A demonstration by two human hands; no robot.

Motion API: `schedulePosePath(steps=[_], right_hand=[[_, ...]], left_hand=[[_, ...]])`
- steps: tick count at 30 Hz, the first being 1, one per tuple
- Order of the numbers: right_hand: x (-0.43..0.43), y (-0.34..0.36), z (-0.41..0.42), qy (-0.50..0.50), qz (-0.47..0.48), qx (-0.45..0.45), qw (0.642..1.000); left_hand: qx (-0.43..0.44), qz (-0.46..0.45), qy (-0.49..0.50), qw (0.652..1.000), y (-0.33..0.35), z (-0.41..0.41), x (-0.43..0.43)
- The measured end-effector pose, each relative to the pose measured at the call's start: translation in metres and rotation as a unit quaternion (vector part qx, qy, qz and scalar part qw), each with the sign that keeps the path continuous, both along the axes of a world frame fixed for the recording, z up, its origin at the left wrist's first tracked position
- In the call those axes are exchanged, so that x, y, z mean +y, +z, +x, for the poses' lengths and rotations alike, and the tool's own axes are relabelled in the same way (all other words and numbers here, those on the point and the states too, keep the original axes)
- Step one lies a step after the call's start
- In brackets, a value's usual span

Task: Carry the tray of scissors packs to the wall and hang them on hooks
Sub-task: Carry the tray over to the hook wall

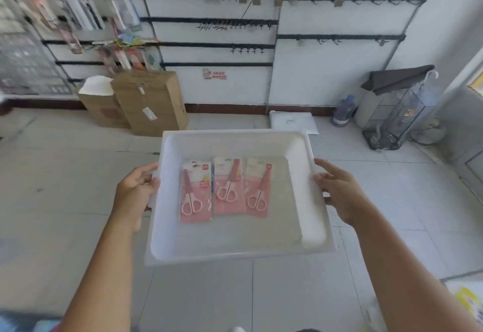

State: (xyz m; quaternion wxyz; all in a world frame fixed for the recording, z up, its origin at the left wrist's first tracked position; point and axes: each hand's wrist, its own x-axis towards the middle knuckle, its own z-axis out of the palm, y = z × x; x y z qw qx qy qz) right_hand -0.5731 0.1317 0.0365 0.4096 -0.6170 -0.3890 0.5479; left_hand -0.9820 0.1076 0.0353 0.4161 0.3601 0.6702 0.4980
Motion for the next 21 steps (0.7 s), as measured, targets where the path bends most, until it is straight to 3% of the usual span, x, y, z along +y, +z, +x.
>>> schedulePosePath(steps=[9,21], right_hand=[[0.115,-0.02,-0.109,0.104,-0.011,-0.007,0.995],[0.312,-0.005,-0.209,0.21,-0.003,-0.007,0.978]], left_hand=[[0.004,-0.017,0.135,0.991,-0.007,-0.085,0.017],[0.029,-0.017,0.246,0.969,0.006,-0.148,0.138]])
